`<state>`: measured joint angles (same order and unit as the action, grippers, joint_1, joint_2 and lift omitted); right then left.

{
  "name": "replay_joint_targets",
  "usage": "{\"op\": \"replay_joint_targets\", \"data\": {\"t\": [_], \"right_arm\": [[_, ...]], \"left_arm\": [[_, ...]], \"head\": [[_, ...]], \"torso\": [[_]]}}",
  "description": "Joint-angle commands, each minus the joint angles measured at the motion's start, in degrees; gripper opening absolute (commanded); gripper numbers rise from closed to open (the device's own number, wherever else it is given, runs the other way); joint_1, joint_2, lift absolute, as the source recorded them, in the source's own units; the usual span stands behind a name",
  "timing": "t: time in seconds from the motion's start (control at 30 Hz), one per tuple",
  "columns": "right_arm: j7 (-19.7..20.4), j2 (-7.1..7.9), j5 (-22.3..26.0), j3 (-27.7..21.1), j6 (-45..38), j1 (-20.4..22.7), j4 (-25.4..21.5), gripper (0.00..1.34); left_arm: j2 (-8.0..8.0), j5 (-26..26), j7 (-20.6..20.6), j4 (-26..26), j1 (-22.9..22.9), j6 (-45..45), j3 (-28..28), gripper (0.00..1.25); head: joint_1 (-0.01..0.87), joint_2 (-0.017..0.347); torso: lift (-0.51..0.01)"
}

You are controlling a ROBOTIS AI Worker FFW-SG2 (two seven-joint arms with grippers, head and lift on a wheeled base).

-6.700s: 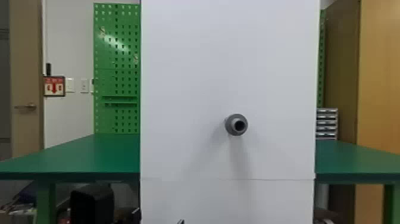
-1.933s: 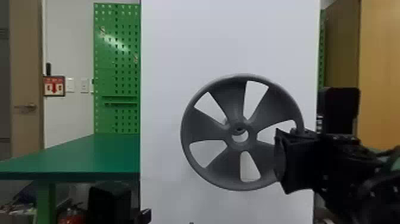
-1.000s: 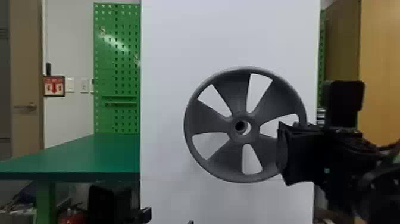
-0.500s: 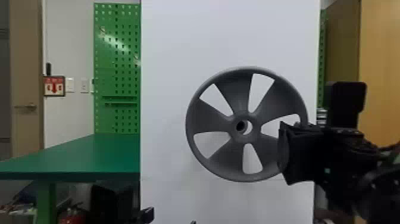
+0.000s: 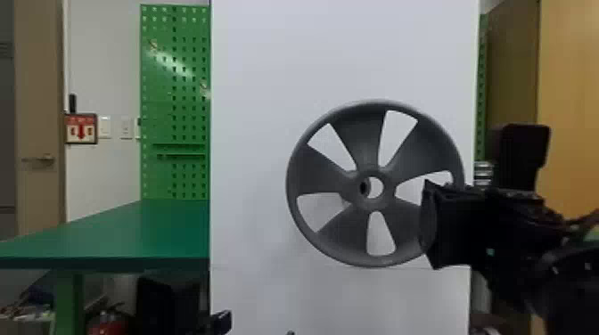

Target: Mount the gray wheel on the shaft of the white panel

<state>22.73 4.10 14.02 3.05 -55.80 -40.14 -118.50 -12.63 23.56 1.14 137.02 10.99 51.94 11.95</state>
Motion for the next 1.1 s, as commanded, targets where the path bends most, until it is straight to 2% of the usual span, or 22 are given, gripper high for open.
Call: {"op": "replay_joint_targets", "data": {"t": [0.0, 0.13, 0.5, 0.73, 1.07], "right_arm": [[-0.58, -0.06, 1.37, -0.68, 0.51, -0.99, 2.14, 0.15], [-2.34, 0.12, 2.68, -1.56, 0.78, -1.96, 3.81, 0.14], [-2.86, 0.38, 3.83, -2.26, 1.22, -3.89, 7.06, 0.14], [-4.97, 0.47, 5.67, -3.49, 2.01, -4.51, 9.78, 0.14], [-5.85, 0.64, 6.29, -3.93, 3.32, -5.47, 12.86, 0.14]], "left_arm": [[-0.03, -0.01, 0.00, 0.00, 0.09, 0.00, 0.00, 1.01], [-0.03, -0.10, 0.00, 0.00, 0.17, 0.00, 0.09, 1.01], [-0.11, -0.18, -0.09, 0.00, 0.35, 0.00, 0.35, 1.01], [-0.11, -0.27, -0.09, 0.00, 0.53, 0.00, 0.35, 1.00], [-0.20, -0.36, -0.09, 0.00, 0.70, 0.00, 0.61, 1.00]], "head": [[0.038, 0.040], [0.038, 0.040], [0.038, 0.040], [0.038, 0.040], [0.038, 0.040]], "torso": [[-0.510], [-0.510], [-0.510], [-0.510], [-0.510]]}}
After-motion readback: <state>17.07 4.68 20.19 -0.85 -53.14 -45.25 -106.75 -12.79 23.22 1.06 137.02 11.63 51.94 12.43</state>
